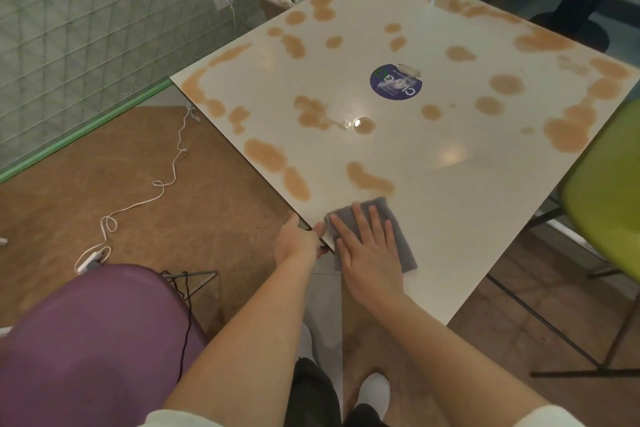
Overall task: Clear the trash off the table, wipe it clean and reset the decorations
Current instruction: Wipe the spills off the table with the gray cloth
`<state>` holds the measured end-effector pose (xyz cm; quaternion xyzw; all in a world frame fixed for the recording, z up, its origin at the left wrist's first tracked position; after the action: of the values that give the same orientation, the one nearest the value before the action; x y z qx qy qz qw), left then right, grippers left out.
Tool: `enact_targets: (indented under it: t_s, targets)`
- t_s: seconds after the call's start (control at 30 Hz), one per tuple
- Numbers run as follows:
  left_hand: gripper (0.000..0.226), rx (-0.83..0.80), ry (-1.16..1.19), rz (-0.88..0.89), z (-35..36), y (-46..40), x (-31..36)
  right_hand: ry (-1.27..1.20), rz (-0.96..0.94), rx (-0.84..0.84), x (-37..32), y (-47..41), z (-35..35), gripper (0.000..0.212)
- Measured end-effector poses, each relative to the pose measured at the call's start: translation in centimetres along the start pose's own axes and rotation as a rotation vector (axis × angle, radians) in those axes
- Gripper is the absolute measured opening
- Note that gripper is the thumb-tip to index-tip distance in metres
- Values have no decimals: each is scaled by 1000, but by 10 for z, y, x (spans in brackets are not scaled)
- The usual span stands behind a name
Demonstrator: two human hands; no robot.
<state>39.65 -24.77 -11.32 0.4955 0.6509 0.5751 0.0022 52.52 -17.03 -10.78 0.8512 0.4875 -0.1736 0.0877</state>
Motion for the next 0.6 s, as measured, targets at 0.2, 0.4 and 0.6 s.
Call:
enact_targets:
  t_s: [0.2,0.4,0.6]
  targets:
    - [18,8,-73,7,0,-3,2,29,31,-23,34,-16,-12,56]
    - [55,158,-486,15,3,2,18,52,-5,-53,23,-12,-9,54]
    - [75,134,-588,-14,5,4,29,76,202,-30,82,-18,-30,60]
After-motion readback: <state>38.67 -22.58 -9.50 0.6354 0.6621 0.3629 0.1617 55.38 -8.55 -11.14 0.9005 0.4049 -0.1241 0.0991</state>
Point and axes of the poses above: each hand's wrist, its own y-axis away from the middle knuckle, its own z-axis out of the palm, x = y × z, the point moved 7 cm from there along -y, towards the middle knuckle, and after that the axes turned 13 degrees about -z, right-handed, at the moved point
